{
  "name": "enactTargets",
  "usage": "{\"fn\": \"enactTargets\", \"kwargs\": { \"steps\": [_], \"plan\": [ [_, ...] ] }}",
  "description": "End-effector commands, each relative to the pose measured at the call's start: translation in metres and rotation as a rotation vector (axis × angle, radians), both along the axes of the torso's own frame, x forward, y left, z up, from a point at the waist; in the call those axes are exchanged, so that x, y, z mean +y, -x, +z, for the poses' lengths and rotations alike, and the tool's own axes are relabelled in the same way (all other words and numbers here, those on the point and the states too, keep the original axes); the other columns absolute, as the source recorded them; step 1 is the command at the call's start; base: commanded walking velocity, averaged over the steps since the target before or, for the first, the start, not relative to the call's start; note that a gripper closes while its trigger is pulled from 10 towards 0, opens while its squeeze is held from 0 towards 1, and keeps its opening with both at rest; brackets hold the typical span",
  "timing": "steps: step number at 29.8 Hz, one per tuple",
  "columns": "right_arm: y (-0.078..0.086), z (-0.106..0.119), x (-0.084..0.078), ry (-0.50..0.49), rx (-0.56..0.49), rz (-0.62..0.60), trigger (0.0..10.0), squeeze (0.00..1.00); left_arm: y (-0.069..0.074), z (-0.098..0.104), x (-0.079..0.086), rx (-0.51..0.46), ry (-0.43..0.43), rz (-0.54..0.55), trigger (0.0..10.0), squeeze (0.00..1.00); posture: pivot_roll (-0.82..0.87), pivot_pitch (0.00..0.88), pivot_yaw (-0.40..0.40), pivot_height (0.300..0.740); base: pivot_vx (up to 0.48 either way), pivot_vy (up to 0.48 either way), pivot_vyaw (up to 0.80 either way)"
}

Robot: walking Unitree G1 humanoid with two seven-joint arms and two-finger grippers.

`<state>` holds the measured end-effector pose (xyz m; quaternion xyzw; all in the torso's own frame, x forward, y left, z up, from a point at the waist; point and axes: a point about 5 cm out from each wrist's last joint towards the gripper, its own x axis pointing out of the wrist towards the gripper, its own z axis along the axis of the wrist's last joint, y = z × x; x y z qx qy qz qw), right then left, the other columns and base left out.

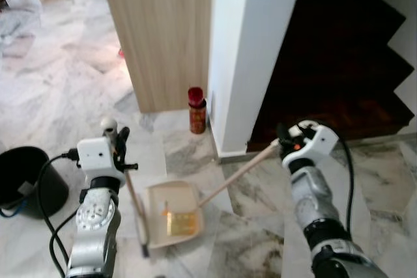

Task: Sweep floor

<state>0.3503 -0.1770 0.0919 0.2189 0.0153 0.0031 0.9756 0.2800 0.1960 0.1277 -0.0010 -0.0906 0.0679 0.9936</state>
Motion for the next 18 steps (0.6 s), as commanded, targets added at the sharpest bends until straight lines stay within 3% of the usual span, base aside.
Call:
{"fn": "enactTargets", "kwargs": {
  "steps": [1,18],
  "plan": [
    [-0.0042,0.0091,0.0094,-0.057,-0.043,0.012,10.0,0.0,-0.0006,0.0072,-0.0015,-0.036,0.012,-0.009,10.0,0.0,0.02,0.112,-0.035,0.74,0.0,0.334,0.0],
    [-0.0035,0.0086,0.0119,-0.063,-0.046,0.022,10.0,0.0,0.0001,0.0067,-0.0029,-0.037,0.012,-0.018,10.0,0.0,0.02,0.086,-0.031,0.74,0.0,0.33,0.0]
  ]
}}
